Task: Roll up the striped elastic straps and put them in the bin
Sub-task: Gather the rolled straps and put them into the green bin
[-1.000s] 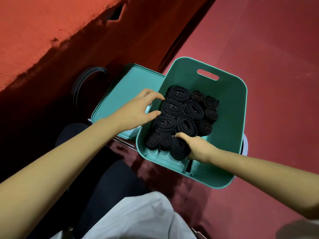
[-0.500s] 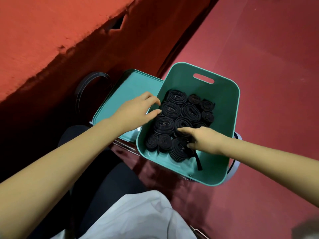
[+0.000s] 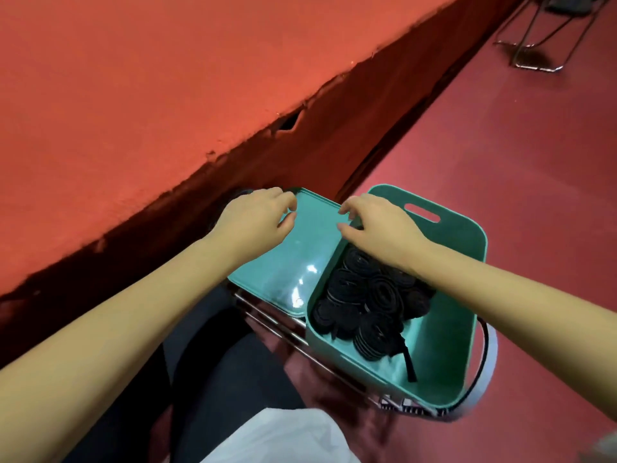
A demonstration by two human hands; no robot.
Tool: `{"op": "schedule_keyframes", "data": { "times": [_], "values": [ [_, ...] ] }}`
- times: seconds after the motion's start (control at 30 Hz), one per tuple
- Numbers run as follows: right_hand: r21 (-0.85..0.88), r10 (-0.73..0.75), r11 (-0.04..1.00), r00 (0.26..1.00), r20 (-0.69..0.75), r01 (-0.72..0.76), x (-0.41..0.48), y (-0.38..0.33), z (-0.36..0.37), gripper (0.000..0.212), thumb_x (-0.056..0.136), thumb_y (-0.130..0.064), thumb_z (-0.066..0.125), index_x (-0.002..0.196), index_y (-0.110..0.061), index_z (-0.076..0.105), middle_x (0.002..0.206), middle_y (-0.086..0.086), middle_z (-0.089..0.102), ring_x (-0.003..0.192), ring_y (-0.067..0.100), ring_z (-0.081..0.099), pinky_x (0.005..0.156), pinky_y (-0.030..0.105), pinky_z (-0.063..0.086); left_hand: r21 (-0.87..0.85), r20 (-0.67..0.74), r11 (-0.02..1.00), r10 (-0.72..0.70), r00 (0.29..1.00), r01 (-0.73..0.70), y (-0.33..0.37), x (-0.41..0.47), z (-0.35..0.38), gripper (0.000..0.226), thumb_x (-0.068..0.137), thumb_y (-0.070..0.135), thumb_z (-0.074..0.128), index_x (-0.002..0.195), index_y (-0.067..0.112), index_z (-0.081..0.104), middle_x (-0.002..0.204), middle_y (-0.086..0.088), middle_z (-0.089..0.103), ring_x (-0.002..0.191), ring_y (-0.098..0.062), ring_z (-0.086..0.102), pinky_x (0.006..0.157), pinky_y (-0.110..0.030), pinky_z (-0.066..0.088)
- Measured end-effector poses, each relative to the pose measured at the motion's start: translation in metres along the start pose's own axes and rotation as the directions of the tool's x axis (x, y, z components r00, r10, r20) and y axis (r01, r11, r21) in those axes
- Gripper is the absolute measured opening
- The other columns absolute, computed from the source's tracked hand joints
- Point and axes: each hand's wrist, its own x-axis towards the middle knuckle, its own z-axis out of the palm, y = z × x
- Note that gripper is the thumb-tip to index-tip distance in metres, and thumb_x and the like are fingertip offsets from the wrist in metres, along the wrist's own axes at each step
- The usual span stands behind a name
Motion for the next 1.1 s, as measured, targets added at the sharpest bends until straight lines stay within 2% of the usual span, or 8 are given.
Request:
{"op": "schedule_keyframes", "data": {
  "times": [0.1, 0.23, 0.57, 0.8, 1.1],
  "values": [
    [-0.019, -0.087, 0.996, 0.996, -0.014, 0.086, 0.023, -0.029, -0.008, 0.032, 0.095, -0.033, 0.053, 0.122, -0.017, 0.054, 0.115, 0.003, 0.056, 0.109, 0.024, 0.051, 0.083, 0.033, 0.040, 0.059, 0.000, 0.997, -0.055, 0.998, 0.055, -0.024, -0.012, -0.025, 0.022, 0.098, 0.033, 0.044, 0.106, 0.020, 0.059, 0.101, 0.001, 0.059, 0.099, -0.023, 0.055, 0.070, -0.032, 0.040],
    [-0.074, -0.189, 0.979, 0.982, -0.010, 0.188, 0.049, -0.078, -0.012, 0.035, 0.095, -0.034, 0.052, 0.125, -0.016, 0.053, 0.120, 0.005, 0.055, 0.112, 0.026, 0.051, 0.087, 0.037, 0.043, 0.115, -0.017, 0.983, -0.141, 0.990, 0.142, -0.057, -0.033, -0.060, 0.020, 0.096, 0.031, 0.048, 0.103, 0.017, 0.061, 0.099, -0.004, 0.062, 0.098, -0.030, 0.057, 0.075, -0.038, 0.048],
    [-0.077, -0.458, 0.886, 0.889, 0.009, 0.457, 0.095, -0.245, 0.005, 0.038, 0.093, -0.034, 0.052, 0.125, -0.014, 0.053, 0.122, 0.008, 0.055, 0.117, 0.028, 0.050, 0.093, 0.041, 0.044, 0.292, -0.130, 0.862, -0.392, 0.911, 0.413, -0.146, -0.145, -0.147, 0.028, 0.096, 0.033, 0.046, 0.114, 0.016, 0.059, 0.110, -0.006, 0.060, 0.107, -0.031, 0.054, 0.080, -0.036, 0.043],
    [-0.048, -0.650, 0.757, 0.759, 0.040, 0.651, 0.094, -0.391, 0.039, 0.038, 0.092, -0.034, 0.053, 0.124, -0.014, 0.054, 0.121, 0.009, 0.056, 0.117, 0.029, 0.050, 0.093, 0.039, 0.044, 0.375, -0.166, 0.700, -0.594, 0.787, 0.608, -0.201, -0.264, -0.197, 0.030, 0.095, 0.036, 0.046, 0.117, 0.018, 0.057, 0.113, -0.005, 0.059, 0.110, -0.029, 0.055, 0.084, -0.037, 0.043],
    [0.022, -0.826, 0.557, 0.551, 0.116, 0.830, 0.057, -0.565, 0.091, 0.038, 0.093, -0.033, 0.051, 0.126, -0.014, 0.053, 0.123, 0.009, 0.054, 0.117, 0.030, 0.050, 0.094, 0.040, 0.044, 0.394, -0.249, 0.445, -0.791, 0.559, 0.804, -0.247, -0.433, -0.231, 0.029, 0.096, 0.035, 0.046, 0.114, 0.016, 0.059, 0.108, -0.006, 0.061, 0.106, -0.030, 0.058, 0.082, -0.039, 0.045]
  ]
}}
